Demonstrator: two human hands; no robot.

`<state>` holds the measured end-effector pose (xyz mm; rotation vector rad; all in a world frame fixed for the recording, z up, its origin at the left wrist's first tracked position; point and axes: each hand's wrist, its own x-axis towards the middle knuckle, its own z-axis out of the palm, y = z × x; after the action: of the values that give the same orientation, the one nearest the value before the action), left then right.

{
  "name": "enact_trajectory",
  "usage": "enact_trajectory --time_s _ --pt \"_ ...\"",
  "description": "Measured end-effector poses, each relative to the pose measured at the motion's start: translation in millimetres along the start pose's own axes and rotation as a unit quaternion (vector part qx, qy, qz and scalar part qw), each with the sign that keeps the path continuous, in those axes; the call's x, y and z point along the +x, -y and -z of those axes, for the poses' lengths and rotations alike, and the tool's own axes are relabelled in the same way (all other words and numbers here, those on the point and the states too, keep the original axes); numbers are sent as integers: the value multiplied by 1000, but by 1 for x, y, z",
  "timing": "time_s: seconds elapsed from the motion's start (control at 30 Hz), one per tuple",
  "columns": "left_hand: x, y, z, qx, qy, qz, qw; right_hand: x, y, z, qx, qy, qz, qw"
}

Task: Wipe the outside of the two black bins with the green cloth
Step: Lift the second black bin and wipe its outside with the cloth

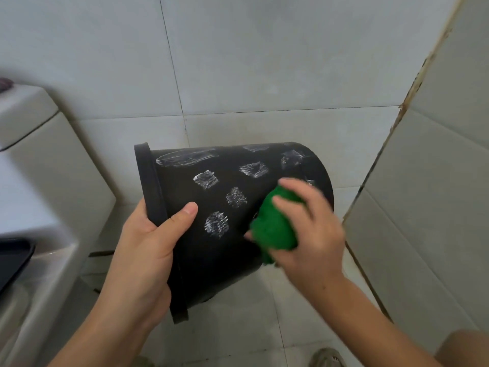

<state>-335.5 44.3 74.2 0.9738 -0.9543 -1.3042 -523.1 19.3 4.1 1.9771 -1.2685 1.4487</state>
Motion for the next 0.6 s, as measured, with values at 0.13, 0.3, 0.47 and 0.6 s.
enact_trajectory --time_s 0.13,0.3,0.47,0.6 --pt "-1 0 3 -4 -4 6 1000 -7 6 1 0 39 152 988" --pt "-3 1 0 -4 -3 9 1000 9 -11 5 -6 -23 -70 997" --pt "-3 3 -2 -20 -16 6 1000 -4 7 2 5 46 112 993" --pt "-5 1 -4 -14 -1 -4 1000 14 -12 9 -16 -23 -52 998"
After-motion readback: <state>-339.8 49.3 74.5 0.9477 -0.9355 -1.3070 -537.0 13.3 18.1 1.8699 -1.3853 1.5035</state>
